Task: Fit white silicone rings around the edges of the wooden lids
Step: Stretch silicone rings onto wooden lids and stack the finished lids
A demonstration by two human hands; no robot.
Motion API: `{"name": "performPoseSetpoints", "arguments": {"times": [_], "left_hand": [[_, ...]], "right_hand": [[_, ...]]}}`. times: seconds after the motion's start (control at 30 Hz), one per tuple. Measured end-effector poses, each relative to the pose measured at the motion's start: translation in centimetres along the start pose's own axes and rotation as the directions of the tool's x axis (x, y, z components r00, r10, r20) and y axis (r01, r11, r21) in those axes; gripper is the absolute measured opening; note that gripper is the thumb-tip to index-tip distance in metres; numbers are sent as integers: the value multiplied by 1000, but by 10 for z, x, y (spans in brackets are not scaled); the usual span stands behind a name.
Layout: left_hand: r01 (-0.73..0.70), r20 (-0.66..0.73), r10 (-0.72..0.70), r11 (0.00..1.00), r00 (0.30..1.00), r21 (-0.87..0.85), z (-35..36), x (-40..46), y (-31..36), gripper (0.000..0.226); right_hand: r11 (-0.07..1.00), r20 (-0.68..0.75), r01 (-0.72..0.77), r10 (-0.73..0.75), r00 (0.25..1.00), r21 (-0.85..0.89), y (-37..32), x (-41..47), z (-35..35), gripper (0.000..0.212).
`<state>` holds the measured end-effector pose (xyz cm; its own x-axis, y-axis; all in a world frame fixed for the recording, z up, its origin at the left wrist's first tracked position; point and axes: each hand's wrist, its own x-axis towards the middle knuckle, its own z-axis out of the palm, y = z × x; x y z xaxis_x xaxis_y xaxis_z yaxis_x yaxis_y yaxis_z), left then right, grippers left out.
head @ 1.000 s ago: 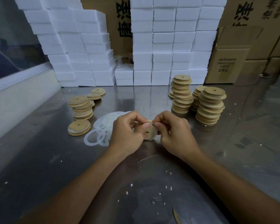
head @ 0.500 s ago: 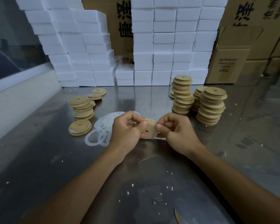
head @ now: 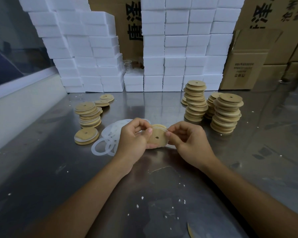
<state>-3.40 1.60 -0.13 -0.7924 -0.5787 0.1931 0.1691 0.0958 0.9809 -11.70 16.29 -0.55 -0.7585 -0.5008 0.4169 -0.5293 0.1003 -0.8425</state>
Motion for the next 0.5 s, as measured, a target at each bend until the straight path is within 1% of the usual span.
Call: {"name": "performPoseSetpoints", "arguments": {"times": [0.07, 0.1, 0.13, 0.2, 0.27, 0.4, 0.5], "left_hand": [[-177, 38, 173, 965, 984, 192, 1, -2, -2, 23], [-249, 72, 238, 936, 969, 248, 2, -3, -3, 20], [-294, 97, 278, 918, 956, 266, 3, -4, -3, 18], [-309, 99, 293, 915, 951, 260, 5, -5, -4, 18], [-274, 68, 266, 929, 962, 247, 6, -3, -5, 22], [-266, 65, 258, 932, 964, 244, 5, -3, -4, 25], [-269, 71, 260, 938, 963, 217, 6, -3, -3, 30]], "right_hand": [[987, -17, 115, -118, 993, -110, -2, -2, 0, 2], [972, -5, 179, -182, 983, -154, -5, -4, 1, 4], [953, 10, 238, -240, 971, -187, -7, -5, 1, 6], [923, 9, 308, -314, 949, -232, -10, -6, 4, 8], [922, -17, 294, -308, 951, -251, -11, -6, 7, 8], [947, -29, 179, -193, 981, -266, -11, -4, 8, 8], [946, -32, 183, -198, 980, -267, -10, -1, 4, 9]]}}
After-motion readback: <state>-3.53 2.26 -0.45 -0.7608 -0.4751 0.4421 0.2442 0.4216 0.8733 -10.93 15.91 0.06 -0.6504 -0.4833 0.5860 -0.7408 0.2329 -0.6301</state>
